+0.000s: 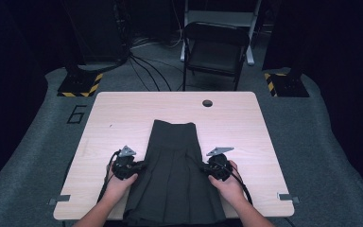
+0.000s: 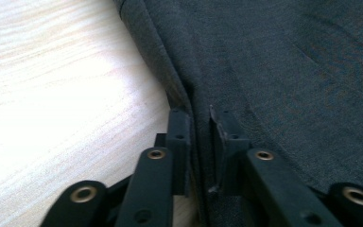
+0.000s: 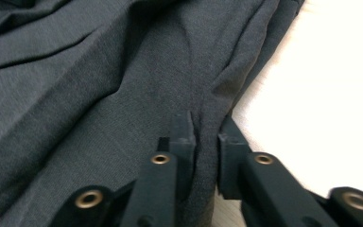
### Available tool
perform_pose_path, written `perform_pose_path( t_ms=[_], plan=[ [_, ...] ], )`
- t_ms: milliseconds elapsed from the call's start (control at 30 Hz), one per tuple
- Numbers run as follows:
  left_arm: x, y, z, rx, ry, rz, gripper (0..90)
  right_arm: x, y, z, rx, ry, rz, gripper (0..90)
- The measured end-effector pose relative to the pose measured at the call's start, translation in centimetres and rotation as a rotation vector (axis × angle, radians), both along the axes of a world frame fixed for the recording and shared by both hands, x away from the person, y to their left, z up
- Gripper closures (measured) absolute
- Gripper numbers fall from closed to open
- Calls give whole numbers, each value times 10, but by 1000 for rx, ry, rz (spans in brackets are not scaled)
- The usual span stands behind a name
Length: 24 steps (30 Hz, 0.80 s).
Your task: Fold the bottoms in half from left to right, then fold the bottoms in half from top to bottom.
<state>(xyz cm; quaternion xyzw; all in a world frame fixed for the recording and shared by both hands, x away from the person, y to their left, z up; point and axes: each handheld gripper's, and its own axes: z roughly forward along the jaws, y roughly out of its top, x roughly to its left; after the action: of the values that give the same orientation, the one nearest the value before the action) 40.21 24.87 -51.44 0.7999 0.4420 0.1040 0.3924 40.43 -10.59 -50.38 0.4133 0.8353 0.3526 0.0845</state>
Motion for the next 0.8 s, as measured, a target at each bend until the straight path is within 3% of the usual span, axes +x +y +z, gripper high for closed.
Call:
perform_pose_path(
  t_ms=[133, 333, 600, 700, 800],
  plan=[
    [-1, 0, 3, -5, -19, 11, 633, -3, 2, 2, 17, -6, -3, 569],
    [1, -2, 6, -14, -63, 35, 481, -7, 5, 6, -35, -80, 2, 467],
    [6, -8, 12, -8, -62, -2, 414, -10, -2, 16, 8, -114, -22, 399],
    [9, -9, 14, -5, -78, 4, 418, -7, -4, 17, 32, -92, -33, 389],
    [10, -9, 15, -16, -93, -2, 430, -6, -5, 16, 19, -100, -30, 405]
  ],
)
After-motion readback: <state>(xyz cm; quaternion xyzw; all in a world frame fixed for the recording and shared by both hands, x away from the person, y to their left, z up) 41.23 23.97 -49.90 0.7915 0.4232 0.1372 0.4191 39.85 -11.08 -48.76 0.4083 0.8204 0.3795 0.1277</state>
